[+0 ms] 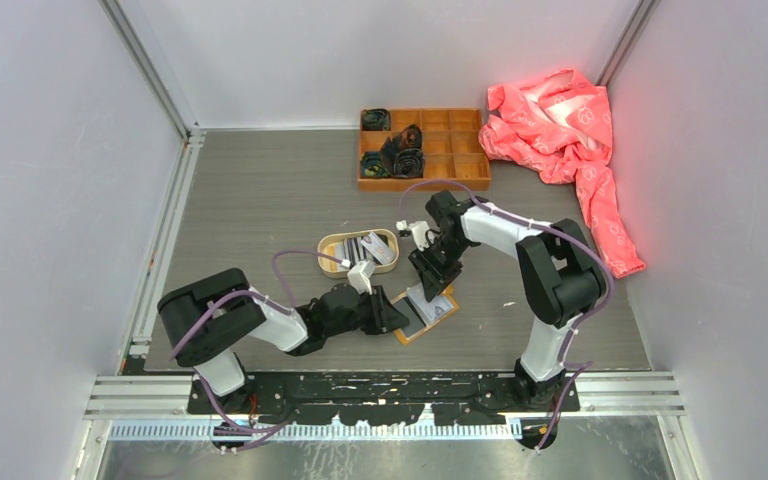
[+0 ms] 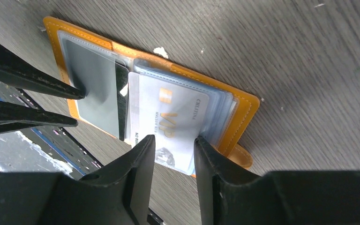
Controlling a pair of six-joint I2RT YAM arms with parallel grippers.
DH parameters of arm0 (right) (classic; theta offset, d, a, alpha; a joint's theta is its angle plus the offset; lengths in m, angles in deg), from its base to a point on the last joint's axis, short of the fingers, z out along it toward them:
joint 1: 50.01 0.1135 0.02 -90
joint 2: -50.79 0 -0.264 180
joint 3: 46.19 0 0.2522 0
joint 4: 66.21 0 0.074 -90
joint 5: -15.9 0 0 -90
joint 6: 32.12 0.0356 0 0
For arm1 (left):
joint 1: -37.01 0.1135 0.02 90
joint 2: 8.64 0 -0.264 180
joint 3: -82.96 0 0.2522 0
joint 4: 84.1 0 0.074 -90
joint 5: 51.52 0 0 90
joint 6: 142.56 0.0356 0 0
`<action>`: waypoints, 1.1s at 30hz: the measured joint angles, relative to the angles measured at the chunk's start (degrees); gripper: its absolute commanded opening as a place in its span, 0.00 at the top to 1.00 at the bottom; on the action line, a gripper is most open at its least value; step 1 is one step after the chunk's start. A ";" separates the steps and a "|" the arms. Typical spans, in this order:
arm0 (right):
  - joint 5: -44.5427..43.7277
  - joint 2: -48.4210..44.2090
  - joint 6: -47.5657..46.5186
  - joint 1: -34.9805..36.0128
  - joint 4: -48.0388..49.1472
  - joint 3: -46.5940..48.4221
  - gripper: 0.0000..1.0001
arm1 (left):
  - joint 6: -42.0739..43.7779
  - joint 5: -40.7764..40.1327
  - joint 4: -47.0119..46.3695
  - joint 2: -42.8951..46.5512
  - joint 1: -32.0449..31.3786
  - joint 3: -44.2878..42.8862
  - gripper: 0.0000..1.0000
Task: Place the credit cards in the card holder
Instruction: Turn over the card slot in the card holder.
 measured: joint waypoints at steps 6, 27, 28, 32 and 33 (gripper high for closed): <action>-0.81 -0.20 0.61 0.28 -0.70 0.37 0.47 | 0.11 -1.33 0.37 -0.04 -0.13 -0.24 0.73; 0.59 0.57 0.24 -1.77 -2.38 0.46 0.53 | 2.10 -4.70 7.43 3.06 -0.15 -1.55 0.73; 1.42 0.83 0.26 -2.05 -2.67 0.50 0.54 | 2.12 -4.70 7.52 3.06 -0.15 -1.60 0.73; 4.83 0.96 0.26 -3.56 -3.61 0.76 0.57 | 2.16 -4.70 7.78 3.06 -0.15 -1.73 0.73; 5.86 0.98 0.26 -4.04 -3.87 0.90 0.58 | 2.21 -4.68 7.87 3.06 -0.15 -1.79 0.73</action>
